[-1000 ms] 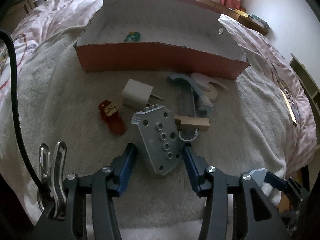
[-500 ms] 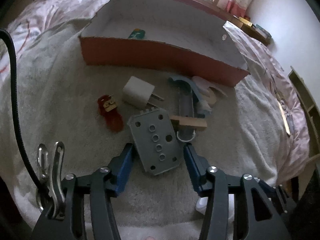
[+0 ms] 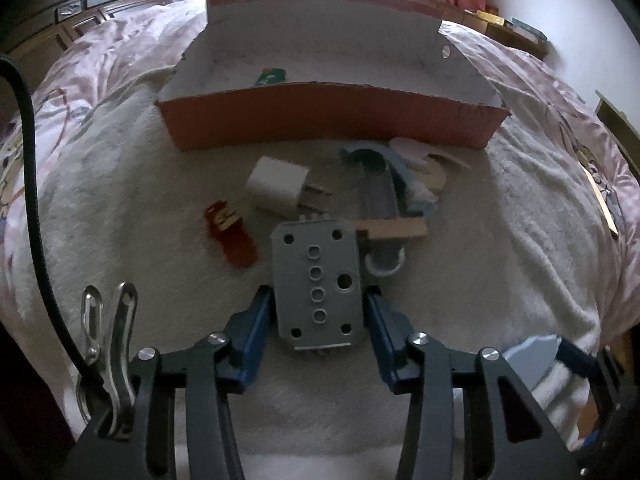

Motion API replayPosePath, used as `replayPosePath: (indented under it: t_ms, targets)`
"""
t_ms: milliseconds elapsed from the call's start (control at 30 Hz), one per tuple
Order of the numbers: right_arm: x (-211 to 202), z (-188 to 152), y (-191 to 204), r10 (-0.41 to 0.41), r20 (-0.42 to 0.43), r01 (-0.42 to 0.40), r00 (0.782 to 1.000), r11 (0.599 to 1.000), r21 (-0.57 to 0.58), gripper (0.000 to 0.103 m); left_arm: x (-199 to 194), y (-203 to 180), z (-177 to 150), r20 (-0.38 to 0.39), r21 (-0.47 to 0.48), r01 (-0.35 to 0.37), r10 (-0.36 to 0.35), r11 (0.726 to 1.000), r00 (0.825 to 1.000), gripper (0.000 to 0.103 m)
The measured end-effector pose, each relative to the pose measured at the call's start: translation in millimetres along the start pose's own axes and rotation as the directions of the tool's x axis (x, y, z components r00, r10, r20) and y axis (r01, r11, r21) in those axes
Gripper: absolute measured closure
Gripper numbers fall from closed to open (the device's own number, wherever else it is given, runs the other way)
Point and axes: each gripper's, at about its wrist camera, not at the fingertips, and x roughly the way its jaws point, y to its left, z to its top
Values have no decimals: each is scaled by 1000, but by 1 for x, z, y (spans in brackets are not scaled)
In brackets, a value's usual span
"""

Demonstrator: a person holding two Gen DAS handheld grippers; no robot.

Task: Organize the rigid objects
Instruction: 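Lift the grey plate and blue dispenser and carry both over the box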

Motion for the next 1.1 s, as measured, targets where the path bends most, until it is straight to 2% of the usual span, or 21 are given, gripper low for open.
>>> replayPosePath:
  t_ms: [200,433,900,1100]
  targets:
    - [2,0,3,-23,-6,23,1000,1000,-9,13,-10,15,-21,31,37,-65,64,997,997,57]
    - [15,9,21,-138,-33,135,990,988,-80,12,-7,24,-25,54,-2,-35,35,999,998,57]
    - [3,10,9,-77,17,77,997,997,-3,13,-12,28,-26,71,-15,2,-1,1000,998,58]
    - [-9,19,4,-76,71,75,995,997,15,13,-26,26,-24,119,9,20,-21,1000,993,58]
